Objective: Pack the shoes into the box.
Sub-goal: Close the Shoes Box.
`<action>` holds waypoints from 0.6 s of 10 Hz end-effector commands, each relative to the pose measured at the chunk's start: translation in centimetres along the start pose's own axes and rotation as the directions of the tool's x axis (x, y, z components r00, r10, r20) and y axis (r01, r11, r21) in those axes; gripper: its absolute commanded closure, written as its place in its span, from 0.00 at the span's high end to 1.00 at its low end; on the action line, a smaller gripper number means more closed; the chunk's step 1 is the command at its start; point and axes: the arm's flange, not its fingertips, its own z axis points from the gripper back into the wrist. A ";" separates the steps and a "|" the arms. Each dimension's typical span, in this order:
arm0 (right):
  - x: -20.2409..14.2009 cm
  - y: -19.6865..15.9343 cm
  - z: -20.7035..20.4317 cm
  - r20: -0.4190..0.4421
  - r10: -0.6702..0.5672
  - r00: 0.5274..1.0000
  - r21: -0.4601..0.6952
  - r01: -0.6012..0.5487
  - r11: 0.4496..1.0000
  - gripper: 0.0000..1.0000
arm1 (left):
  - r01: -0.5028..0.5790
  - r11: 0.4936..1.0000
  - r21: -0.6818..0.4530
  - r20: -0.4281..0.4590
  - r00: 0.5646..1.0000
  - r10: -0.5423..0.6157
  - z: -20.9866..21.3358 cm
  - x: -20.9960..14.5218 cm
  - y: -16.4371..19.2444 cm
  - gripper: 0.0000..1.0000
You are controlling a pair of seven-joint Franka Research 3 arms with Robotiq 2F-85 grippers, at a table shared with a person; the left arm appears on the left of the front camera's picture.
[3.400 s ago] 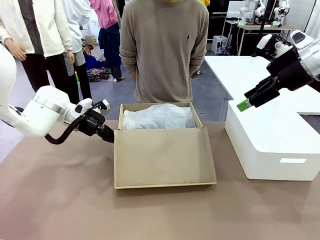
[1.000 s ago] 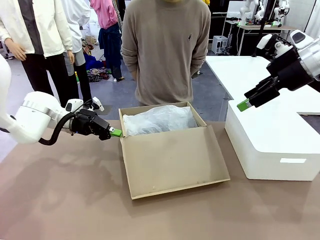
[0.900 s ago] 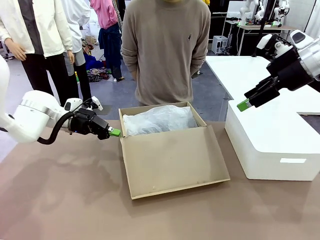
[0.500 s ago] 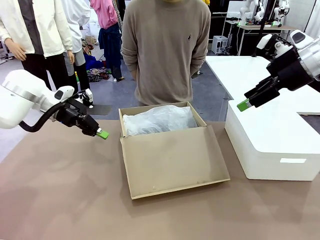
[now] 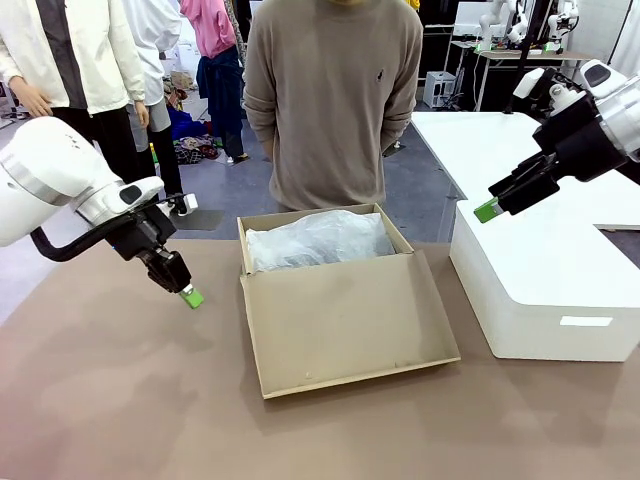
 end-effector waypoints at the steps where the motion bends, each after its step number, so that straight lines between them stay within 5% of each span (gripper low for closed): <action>1: 0.1 -0.3 -0.1 0.028 0.008 1.000 0.015 -0.008 1.000 1.00 | 0.012 0.998 -0.059 0.056 0.998 -0.008 -0.1 -0.1 0.7 0.00; 6: 0.1 -0.3 -0.1 0.028 0.008 1.000 0.015 -0.008 1.000 1.00 | -0.007 0.999 -0.033 0.035 0.999 0.008 -0.2 0.0 0.6 0.00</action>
